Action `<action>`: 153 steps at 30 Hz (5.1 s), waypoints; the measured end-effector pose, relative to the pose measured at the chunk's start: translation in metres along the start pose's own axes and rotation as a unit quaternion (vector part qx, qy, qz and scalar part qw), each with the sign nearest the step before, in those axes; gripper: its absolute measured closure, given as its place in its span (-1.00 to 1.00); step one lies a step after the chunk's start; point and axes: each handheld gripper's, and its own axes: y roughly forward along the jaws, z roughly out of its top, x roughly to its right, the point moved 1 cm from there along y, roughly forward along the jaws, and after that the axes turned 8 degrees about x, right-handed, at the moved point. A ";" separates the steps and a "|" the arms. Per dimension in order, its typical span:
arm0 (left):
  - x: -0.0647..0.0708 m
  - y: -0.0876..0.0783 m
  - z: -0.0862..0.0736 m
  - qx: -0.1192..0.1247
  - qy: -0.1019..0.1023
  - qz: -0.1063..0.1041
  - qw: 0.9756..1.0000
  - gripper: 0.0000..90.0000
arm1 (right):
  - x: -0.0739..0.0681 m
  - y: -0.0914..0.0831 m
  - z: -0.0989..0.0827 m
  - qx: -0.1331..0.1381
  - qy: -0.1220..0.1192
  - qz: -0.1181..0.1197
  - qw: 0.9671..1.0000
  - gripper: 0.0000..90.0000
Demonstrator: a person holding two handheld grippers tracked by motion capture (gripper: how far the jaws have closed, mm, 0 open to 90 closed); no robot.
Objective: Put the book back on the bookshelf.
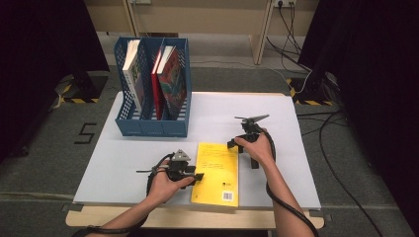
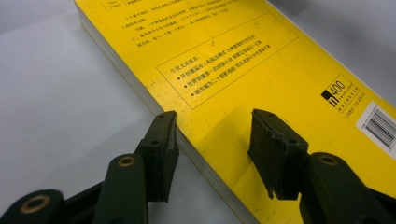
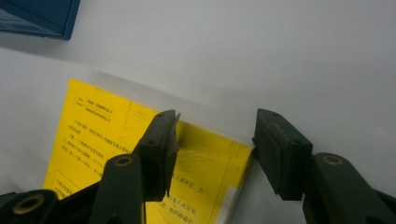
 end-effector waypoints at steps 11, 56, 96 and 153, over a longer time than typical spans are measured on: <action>0.001 0.000 0.000 0.001 -0.008 0.008 1.000 0.14 | 0.004 -0.004 -0.002 0.018 0.020 -0.006 1.000 0.43; -0.001 0.009 0.008 0.007 0.001 0.017 1.000 0.23 | 0.004 -0.009 -0.001 0.041 0.084 0.021 0.995 0.32; -0.001 0.008 0.008 0.010 -0.016 0.022 1.000 0.28 | 0.007 -0.019 -0.007 0.032 0.109 0.038 0.993 0.48; -0.005 0.016 0.016 0.020 -0.017 0.028 0.999 0.42 | -0.019 -0.039 0.007 0.009 0.051 0.061 0.997 0.38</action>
